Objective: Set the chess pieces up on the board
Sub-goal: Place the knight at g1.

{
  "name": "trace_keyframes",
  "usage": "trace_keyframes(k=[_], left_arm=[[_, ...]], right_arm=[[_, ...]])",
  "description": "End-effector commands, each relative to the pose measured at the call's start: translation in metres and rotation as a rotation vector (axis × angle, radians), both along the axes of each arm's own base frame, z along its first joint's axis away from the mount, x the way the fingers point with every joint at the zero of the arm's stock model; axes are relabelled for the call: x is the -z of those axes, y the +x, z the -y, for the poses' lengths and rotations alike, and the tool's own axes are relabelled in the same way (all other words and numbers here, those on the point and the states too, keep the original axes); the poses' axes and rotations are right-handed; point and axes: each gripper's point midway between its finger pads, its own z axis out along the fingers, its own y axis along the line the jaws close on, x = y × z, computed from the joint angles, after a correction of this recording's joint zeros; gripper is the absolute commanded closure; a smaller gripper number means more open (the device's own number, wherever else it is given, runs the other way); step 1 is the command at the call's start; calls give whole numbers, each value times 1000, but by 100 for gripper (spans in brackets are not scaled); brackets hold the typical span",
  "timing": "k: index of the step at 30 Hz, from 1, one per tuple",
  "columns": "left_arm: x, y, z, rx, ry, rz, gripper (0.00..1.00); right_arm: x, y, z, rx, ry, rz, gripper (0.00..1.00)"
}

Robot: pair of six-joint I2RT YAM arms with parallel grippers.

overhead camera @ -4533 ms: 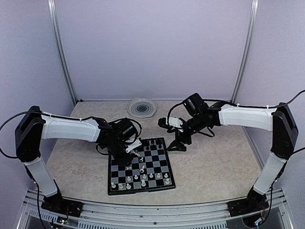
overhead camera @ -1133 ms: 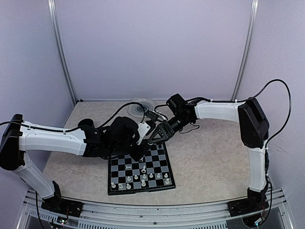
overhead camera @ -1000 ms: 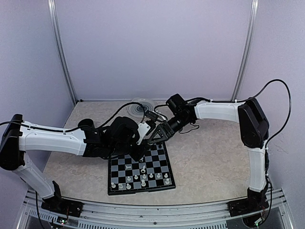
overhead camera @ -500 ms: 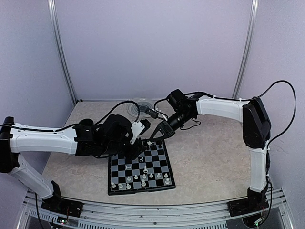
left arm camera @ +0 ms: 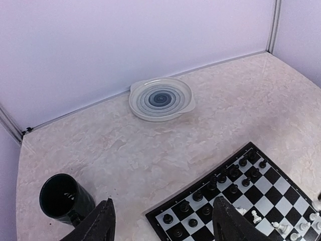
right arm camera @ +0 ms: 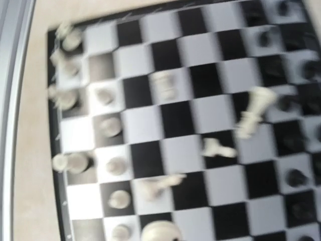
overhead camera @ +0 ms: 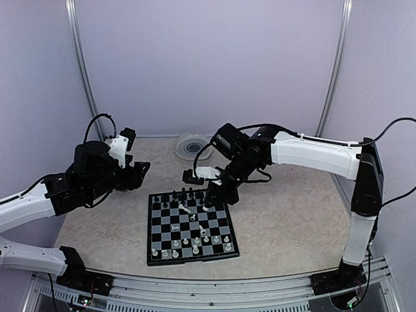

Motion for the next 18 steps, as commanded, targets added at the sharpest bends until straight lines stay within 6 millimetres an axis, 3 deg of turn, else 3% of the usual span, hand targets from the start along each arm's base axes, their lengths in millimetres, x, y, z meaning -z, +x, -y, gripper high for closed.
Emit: trace_keyframes(k=[1, 7, 18], left_arm=[[-9, 9, -17, -114, -7, 35, 34], [-6, 11, -18, -126, 8, 20, 34], [-3, 11, -13, -106, 10, 3, 34]], right_arm=[[37, -35, 14, -144, -216, 200, 100], [78, -71, 18, -258, -350, 266, 100], [101, -83, 23, -302, -420, 285, 100]])
